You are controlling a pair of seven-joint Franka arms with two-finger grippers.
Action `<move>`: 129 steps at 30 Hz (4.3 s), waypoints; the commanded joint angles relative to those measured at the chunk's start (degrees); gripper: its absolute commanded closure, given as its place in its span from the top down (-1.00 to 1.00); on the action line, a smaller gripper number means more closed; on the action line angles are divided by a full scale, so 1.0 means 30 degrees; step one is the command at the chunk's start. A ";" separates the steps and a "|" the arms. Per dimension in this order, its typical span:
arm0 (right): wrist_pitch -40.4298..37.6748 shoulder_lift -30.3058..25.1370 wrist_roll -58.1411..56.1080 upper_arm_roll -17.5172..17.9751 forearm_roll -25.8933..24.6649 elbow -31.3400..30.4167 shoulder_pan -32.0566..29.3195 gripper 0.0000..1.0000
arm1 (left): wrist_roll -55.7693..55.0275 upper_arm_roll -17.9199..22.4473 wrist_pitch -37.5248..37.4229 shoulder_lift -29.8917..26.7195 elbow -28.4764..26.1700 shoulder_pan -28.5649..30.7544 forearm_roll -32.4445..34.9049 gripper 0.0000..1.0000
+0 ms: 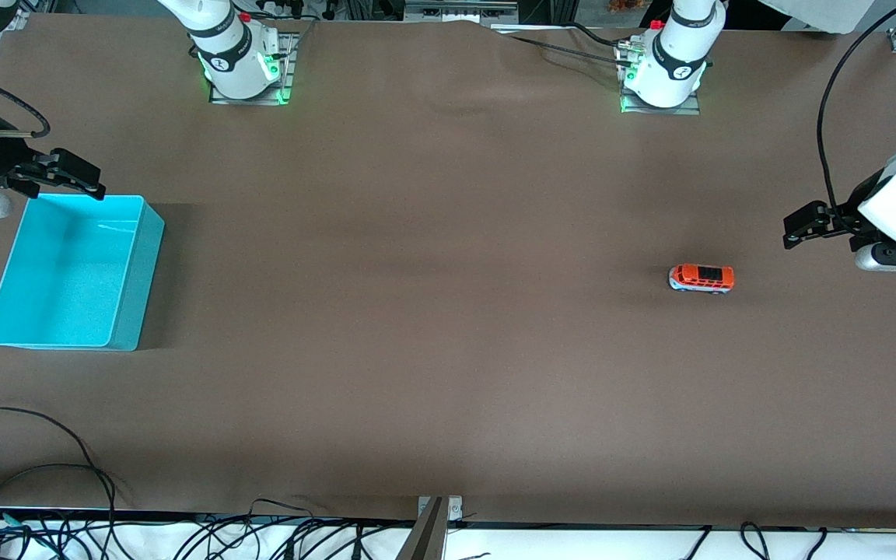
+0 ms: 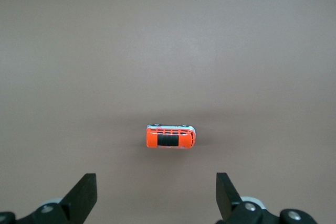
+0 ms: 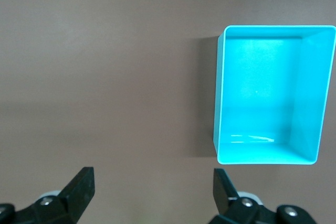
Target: Wind up bus and store in blue box
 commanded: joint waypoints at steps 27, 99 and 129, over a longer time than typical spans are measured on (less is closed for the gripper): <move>-0.0071 -0.0511 0.0107 0.0005 -0.0333 -0.0243 0.0026 1.00 | 0.0568 -0.0076 -0.0212 0.0710 -0.0221 0.0339 -0.0320 1.00; -0.0100 -0.0511 0.0107 -0.0025 -0.0333 -0.0272 0.0026 1.00 | -2.7406 -0.0106 1.0887 0.5076 -0.9096 0.0720 0.0910 1.00; -0.0130 -0.0511 0.0107 -0.0025 -0.0333 -0.0272 0.0026 1.00 | -3.1481 -0.0135 1.3529 0.5252 -1.0123 0.0720 0.1350 -0.62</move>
